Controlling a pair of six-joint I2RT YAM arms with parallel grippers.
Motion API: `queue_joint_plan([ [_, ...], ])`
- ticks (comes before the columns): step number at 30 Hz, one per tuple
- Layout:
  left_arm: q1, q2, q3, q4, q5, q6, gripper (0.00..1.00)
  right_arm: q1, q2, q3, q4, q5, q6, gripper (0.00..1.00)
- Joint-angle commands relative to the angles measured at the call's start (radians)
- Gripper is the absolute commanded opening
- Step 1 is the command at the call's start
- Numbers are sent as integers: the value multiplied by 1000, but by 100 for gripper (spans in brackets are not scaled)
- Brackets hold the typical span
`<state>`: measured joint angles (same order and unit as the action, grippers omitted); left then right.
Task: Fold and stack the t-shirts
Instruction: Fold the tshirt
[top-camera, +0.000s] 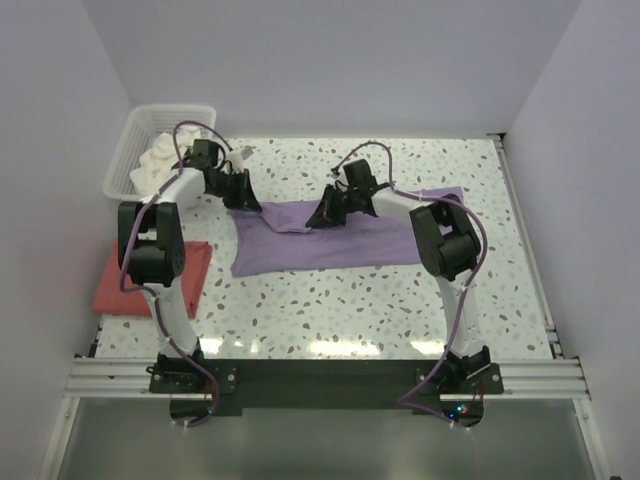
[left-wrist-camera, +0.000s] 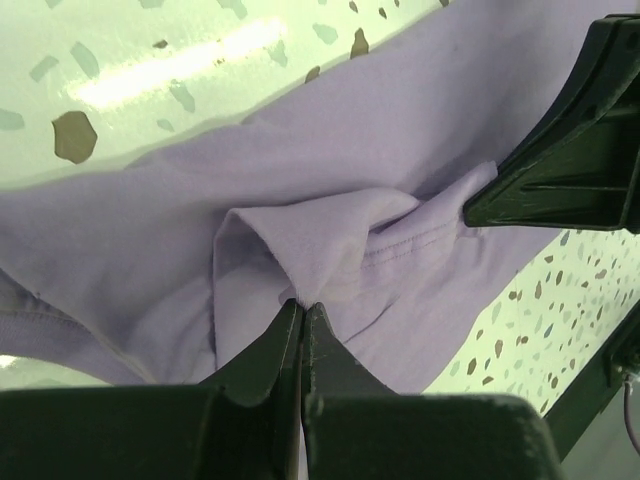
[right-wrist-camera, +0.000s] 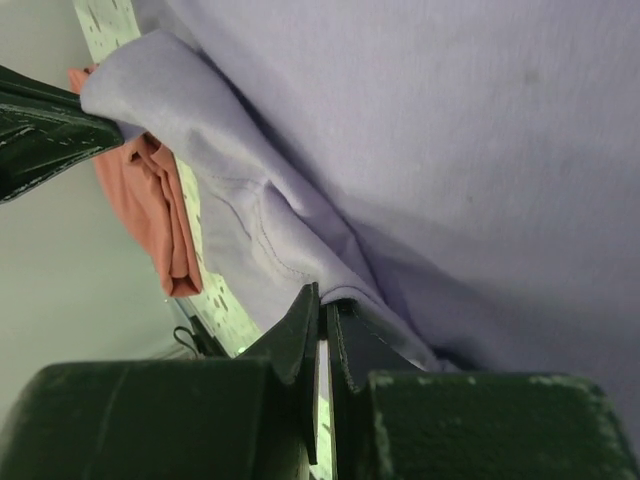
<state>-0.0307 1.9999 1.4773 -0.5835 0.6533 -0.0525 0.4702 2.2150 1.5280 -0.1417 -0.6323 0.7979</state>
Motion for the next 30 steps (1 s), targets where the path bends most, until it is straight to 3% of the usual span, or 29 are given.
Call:
queue_joint_plan([
  [1,11,28,52,42,25,-30,0,-16,40,79,-1,-24,-48,0],
  [30,54,16,17,-148,-49,83,0,-19,-72,-52,-105,-107,-45,0],
])
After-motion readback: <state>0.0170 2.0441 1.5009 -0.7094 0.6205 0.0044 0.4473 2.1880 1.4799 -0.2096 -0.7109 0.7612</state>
